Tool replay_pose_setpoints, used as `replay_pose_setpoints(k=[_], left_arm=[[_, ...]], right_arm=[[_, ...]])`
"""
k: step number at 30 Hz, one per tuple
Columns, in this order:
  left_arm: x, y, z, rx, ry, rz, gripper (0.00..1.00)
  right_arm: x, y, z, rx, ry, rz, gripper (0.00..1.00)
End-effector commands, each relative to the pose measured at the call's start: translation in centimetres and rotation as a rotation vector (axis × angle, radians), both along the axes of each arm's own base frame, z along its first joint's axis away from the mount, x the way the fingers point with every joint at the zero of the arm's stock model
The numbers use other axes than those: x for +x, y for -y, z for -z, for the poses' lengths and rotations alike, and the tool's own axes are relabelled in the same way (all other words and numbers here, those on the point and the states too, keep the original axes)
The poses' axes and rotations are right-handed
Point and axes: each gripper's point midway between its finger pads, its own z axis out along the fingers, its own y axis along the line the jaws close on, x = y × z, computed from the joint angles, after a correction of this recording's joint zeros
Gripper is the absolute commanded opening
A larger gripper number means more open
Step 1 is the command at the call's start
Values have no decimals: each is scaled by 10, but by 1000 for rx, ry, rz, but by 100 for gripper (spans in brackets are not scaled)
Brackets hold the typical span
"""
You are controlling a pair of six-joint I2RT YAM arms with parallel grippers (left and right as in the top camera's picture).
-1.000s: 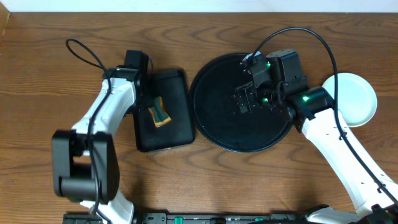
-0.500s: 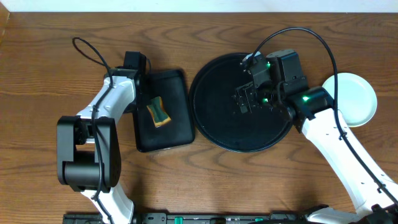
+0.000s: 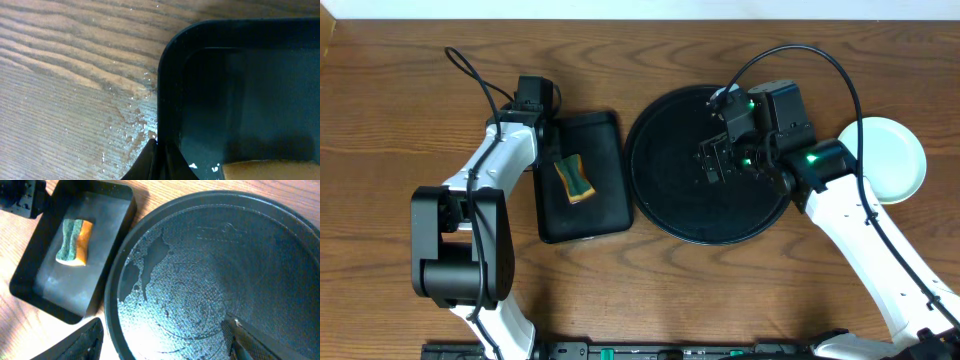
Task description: Clean dirty plates on tray and stack at the side
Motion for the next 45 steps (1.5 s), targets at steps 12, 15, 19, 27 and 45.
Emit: replay_pose_setpoints(k=[12,15,19,27,45], left_arm=[[22,1,-8,49,61,144,7],[31,2,-12,50,102,143,8],[39,8,-15,29,135,176,8],[46,16,-17,0,160,214,8],[-8,0,-32,-61,74,-156,49]], right_arm=[[-4,-1,3,1,-23,9,71],[-4,-1,4,0,-26,9,71],[-6,-1,5,-1,-35,13,71],[-7,0,6,1,-51,23,70],[-8,1,7,-1,-55,23,71]])
